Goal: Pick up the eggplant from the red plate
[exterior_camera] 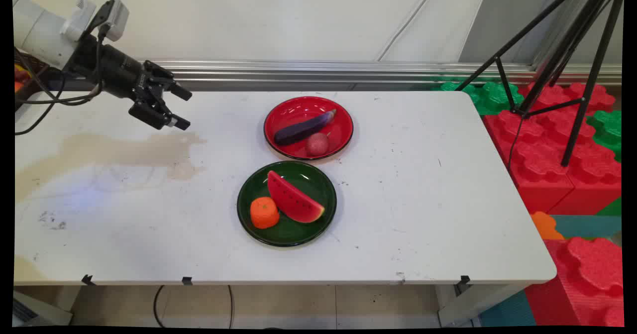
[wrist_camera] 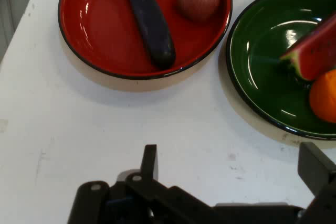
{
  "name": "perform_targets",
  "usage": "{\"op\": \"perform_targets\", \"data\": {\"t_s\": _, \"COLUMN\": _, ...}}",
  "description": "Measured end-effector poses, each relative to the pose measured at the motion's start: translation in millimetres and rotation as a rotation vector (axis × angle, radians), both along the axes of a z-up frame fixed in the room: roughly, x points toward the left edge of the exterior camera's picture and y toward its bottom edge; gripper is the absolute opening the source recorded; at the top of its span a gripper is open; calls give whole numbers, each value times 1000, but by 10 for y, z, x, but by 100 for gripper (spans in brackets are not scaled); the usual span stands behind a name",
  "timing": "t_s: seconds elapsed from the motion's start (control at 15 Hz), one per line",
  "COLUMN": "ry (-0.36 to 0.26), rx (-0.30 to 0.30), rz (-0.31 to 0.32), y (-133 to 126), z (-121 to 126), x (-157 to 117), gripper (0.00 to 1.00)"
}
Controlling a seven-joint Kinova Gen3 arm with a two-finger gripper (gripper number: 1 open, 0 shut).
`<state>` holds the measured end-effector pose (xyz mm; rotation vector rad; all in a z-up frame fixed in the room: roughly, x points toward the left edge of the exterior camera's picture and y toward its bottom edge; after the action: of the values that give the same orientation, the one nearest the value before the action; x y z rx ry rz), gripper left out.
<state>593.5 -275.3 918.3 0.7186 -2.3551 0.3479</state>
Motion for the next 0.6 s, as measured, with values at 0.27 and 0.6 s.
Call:
{"op": "perform_targets", "data": {"t_s": 0.27, "ry": 6, "rx": -9, "rz": -6, "y": -44, "z": 21, "x": -37, "gripper": 100}}
{"op": "perform_targets", "data": {"t_s": 0.6, "ry": 12, "rx": -19, "rz": -19, "y": -143, "z": 34, "x": -128, "gripper": 100}}
